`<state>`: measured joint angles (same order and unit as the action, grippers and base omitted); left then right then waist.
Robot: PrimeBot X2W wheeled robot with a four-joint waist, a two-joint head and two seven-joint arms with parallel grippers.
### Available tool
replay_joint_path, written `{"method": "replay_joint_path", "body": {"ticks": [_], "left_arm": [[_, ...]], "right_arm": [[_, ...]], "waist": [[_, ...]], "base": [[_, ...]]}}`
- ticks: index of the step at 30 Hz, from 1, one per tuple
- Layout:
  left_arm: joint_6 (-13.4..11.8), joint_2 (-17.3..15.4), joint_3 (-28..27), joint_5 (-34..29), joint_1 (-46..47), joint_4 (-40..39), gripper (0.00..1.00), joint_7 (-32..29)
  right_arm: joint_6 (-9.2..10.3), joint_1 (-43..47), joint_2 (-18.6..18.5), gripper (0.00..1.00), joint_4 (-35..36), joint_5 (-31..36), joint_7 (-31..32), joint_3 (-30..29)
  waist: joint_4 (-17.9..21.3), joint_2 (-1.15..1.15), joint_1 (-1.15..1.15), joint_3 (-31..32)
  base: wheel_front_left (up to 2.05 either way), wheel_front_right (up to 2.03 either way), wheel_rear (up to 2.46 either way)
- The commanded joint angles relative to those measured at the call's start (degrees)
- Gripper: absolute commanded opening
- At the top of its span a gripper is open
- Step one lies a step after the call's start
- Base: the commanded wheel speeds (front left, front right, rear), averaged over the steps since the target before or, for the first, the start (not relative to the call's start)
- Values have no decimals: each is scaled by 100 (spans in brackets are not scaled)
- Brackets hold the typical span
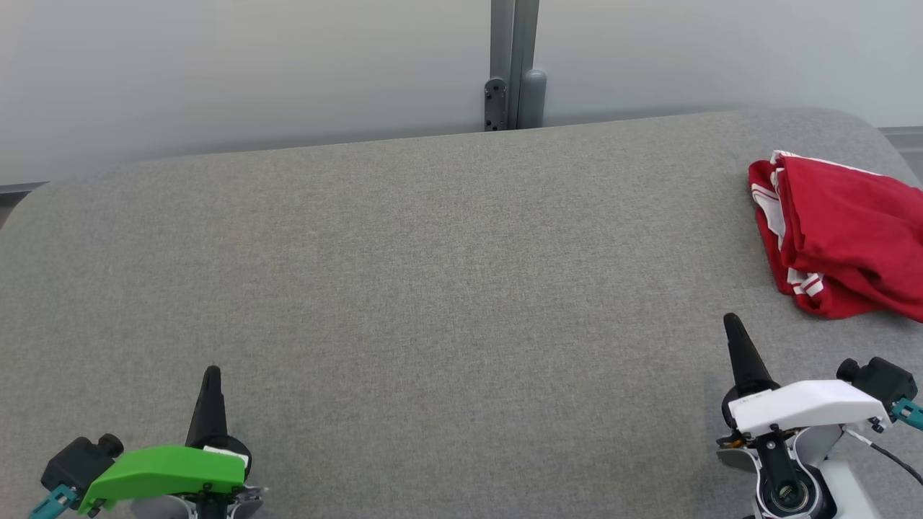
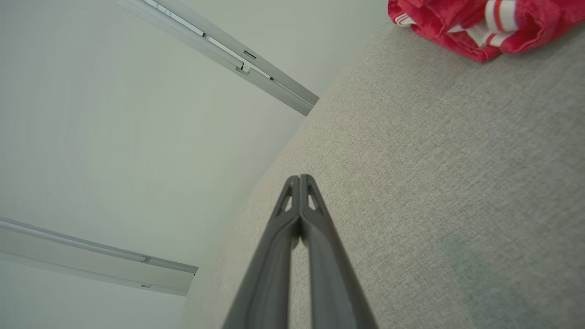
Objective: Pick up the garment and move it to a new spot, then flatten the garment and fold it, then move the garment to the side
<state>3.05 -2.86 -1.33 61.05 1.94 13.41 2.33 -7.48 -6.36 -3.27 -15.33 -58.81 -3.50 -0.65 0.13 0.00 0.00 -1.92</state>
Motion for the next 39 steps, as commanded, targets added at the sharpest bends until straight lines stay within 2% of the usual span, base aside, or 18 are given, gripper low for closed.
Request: {"method": "replay_joint_path", "body": {"ticks": [1, 39], "left_arm": [[48, -12, -45, 153, 141, -36, 0, -31], [313, -8, -364, 2069, 359, 28, 0, -593]], "right_arm": [[-3, -23, -37, 0, 85, -170, 46, -36], [-3, 17, -37, 0, 129, -2268, 629, -343]], "waist": [[0, 0, 0, 3], [-8, 0, 0, 101]], "base": [[0, 0, 0], [0, 0, 0]]}}
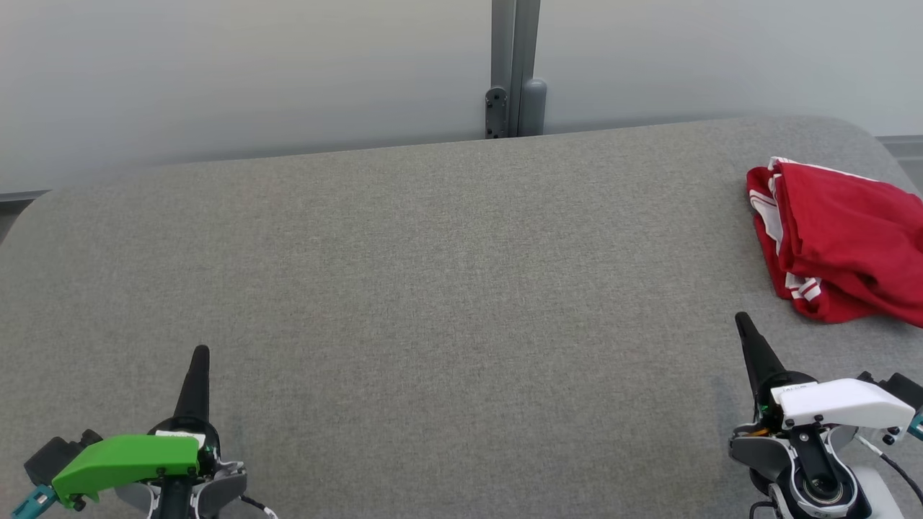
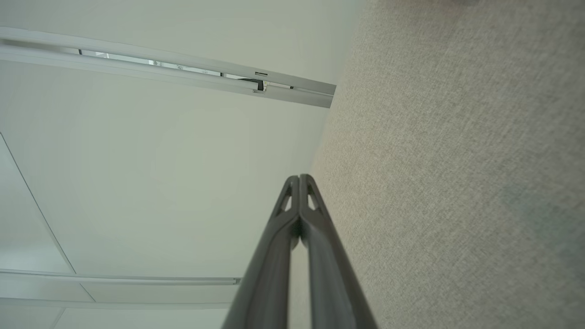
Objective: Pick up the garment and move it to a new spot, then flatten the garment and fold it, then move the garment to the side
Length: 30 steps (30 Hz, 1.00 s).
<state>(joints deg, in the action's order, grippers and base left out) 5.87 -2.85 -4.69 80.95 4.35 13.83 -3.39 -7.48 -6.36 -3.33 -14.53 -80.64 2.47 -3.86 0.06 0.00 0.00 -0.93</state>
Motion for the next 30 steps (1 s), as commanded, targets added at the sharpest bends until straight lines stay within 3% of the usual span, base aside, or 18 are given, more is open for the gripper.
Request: {"method": "replay_joint_path", "body": {"ticks": [1, 30], "left_arm": [[38, -9, -36, 117, 118, -13, 0, -32], [187, -6, -207, 1153, 223, 28, 0, -342]], "right_arm": [[-3, 18, -30, 0, 50, -131, 43, -29], [-2, 46, -16, 0, 71, -1258, 368, -210]], "waist": [[-1, 0, 0, 4], [-6, 0, 0, 75]], "base": [[0, 0, 0], [0, 0, 0]]}}
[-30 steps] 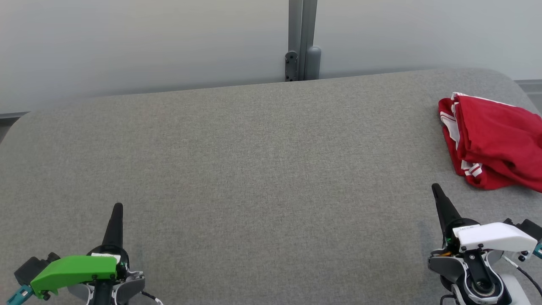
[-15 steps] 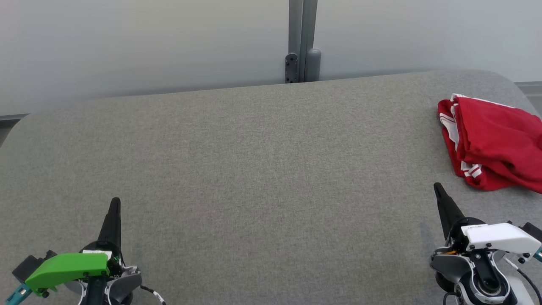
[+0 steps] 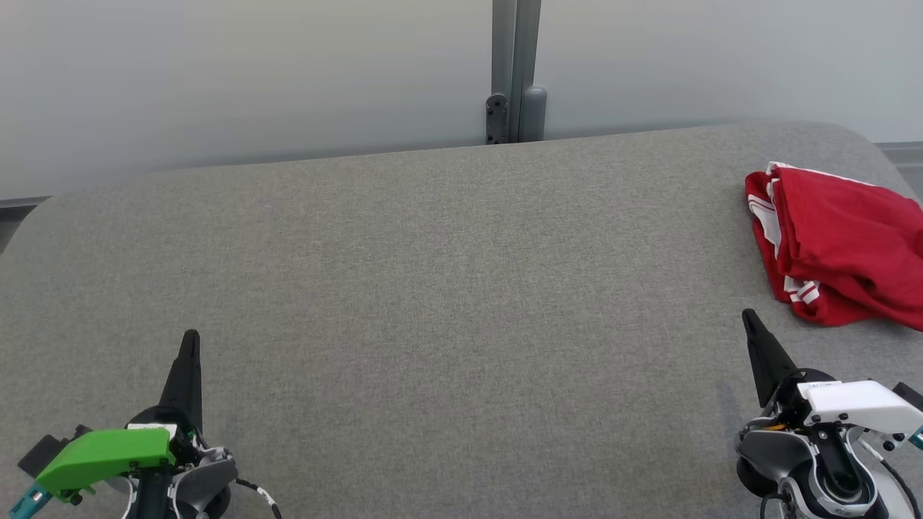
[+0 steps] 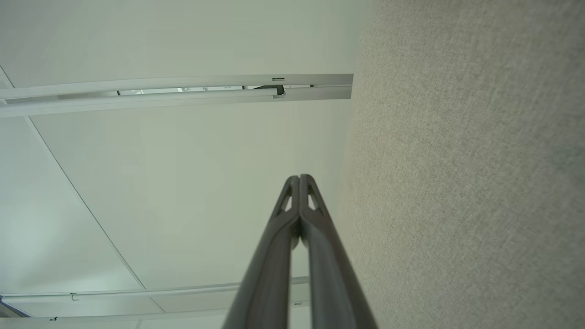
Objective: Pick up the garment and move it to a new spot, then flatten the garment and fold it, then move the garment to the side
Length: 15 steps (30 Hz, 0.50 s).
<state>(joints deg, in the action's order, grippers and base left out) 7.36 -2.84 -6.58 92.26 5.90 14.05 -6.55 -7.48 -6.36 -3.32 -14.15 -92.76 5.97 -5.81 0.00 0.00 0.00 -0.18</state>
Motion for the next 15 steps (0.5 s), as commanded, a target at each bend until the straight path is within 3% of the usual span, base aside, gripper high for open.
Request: {"method": "replay_joint_path", "body": {"ticks": [1, 15], "left_arm": [[34, -7, -17, 18, 66, 7, 0, -25], [33, -7, -17, 17, 65, 6, 0, -25]], "right_arm": [[-2, 46, -16, 0, 32, -38, 19, -15], [-2, 43, -2, 0, 31, -17, 33, -28]], "waist": [[0, 0, 0, 0], [0, 0, 0, 0]], "base": [[0, 0, 0], [0, 0, 0]]}}
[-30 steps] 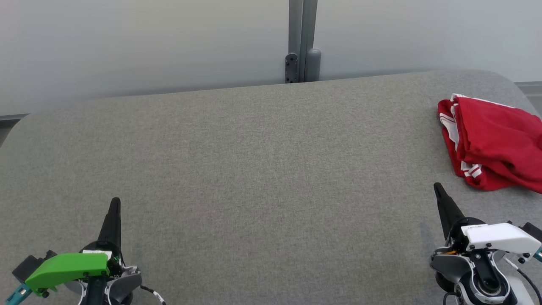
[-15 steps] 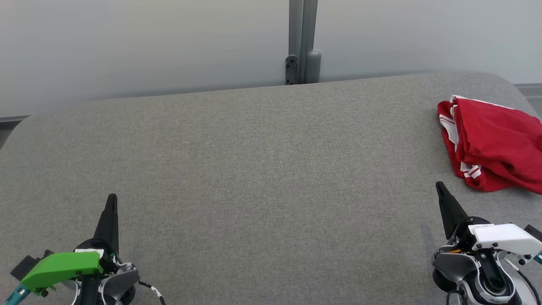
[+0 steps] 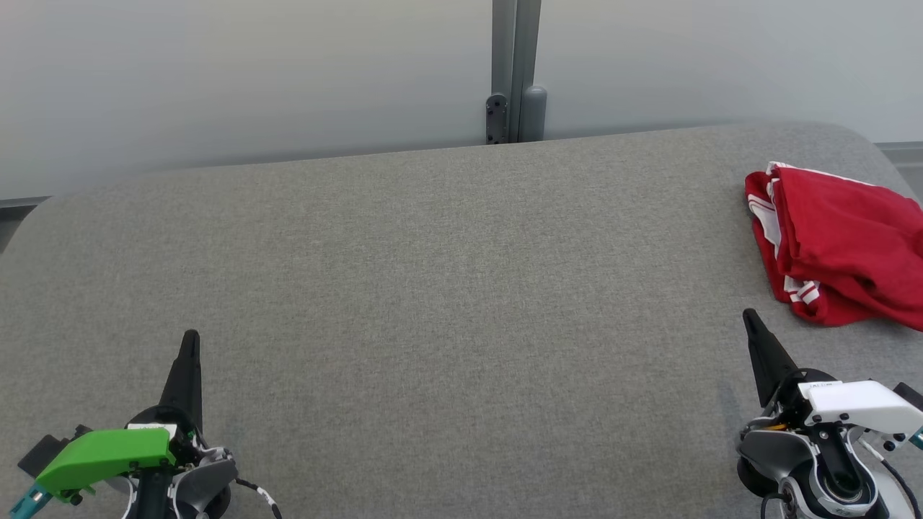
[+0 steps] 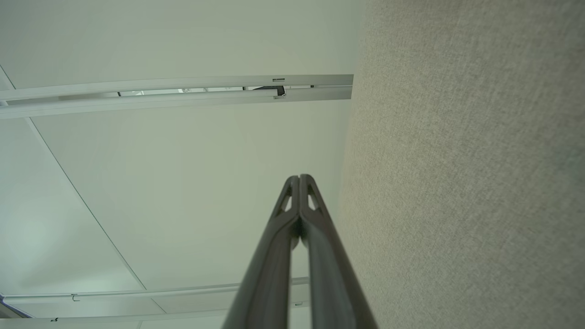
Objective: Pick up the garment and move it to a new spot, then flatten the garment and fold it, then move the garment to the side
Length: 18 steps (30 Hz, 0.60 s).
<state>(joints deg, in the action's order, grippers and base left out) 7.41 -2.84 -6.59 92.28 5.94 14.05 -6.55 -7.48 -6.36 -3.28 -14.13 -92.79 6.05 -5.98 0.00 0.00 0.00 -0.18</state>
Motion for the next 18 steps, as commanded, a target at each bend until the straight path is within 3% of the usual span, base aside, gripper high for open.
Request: {"method": "replay_joint_path", "body": {"ticks": [1, 18], "left_arm": [[28, -7, -16, 15, 61, 6, 0, -25], [22, -7, -13, 15, 61, 5, 0, -23]], "right_arm": [[-2, 43, -5, 0, 29, -14, 27, -12], [-2, 41, 4, 0, 27, 5, 32, -26]], "waist": [[0, 0, 0, 0], [0, 0, 0, 0]], "base": [[0, 0, 0], [0, 0, 0]]}}
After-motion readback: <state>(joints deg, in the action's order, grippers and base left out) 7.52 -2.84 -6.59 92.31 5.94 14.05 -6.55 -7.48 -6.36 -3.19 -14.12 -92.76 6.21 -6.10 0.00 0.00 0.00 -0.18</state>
